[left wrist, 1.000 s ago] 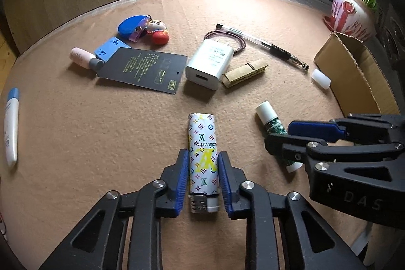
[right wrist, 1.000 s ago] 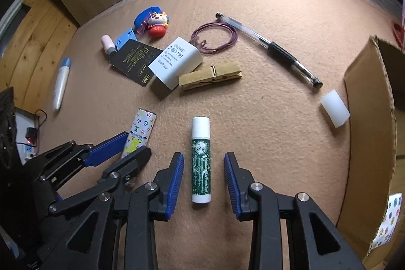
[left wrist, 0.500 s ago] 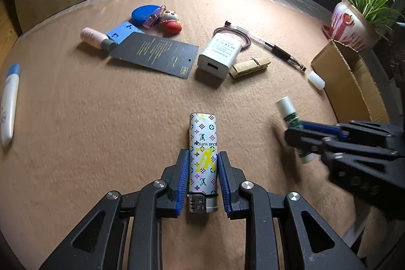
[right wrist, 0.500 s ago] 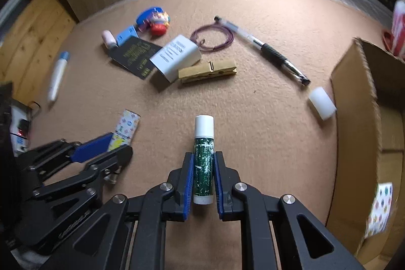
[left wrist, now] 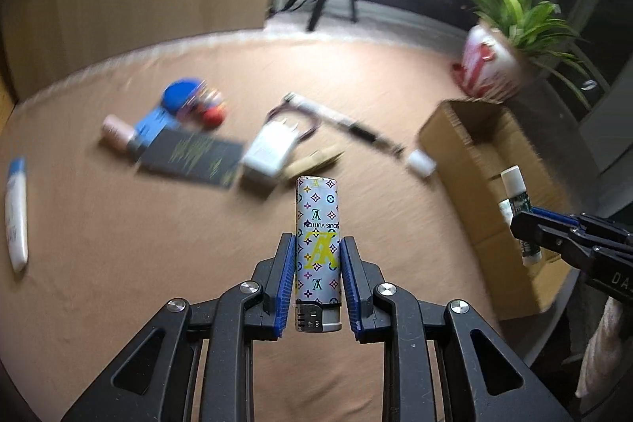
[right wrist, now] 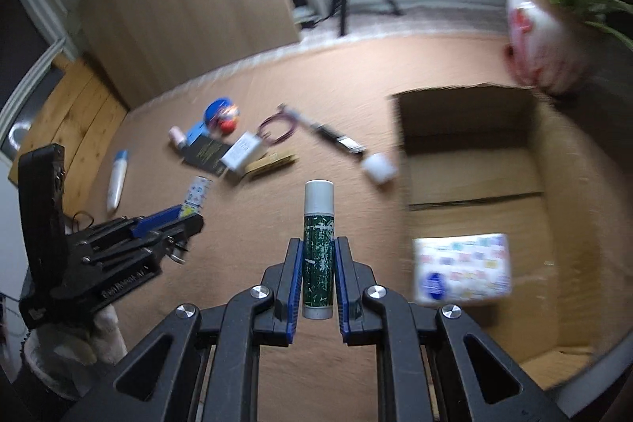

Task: Organize objects
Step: 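Carry the lighter and lip balm over the box and release both, then withdraw both grippers from the box back toward the items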

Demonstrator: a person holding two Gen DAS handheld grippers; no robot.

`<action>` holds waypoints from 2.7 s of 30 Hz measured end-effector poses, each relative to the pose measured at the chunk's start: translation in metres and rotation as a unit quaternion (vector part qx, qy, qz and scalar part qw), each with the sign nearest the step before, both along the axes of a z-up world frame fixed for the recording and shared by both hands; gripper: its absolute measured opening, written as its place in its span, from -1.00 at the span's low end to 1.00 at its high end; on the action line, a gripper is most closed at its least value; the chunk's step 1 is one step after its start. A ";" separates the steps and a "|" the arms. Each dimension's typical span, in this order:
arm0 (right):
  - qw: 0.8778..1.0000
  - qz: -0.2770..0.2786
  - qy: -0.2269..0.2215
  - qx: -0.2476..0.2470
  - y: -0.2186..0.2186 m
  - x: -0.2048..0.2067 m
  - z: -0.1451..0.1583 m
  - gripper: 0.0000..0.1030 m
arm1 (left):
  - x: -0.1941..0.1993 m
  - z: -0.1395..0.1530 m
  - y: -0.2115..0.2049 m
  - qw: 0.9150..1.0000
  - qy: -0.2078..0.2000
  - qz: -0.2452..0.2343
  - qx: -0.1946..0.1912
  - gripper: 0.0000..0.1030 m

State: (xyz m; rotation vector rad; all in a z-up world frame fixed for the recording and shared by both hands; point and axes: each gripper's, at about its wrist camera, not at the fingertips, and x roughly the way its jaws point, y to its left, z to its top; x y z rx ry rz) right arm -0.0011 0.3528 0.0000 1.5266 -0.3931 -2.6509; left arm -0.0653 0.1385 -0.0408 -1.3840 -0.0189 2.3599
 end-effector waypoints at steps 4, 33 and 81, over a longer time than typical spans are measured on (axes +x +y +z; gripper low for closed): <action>0.999 -0.037 0.011 0.016 0.033 0.019 0.011 -0.73 | -0.006 0.019 0.034 0.999 0.022 -0.034 0.004 -0.53; 0.996 -0.080 0.014 0.033 0.095 0.048 -0.002 -0.07 | -0.025 0.027 0.181 0.990 0.044 -0.131 0.015 0.19; 0.971 0.236 -0.033 -0.035 -0.159 -0.174 -0.037 -0.05 | 0.044 -0.002 -0.176 0.984 -0.022 0.174 0.022 0.19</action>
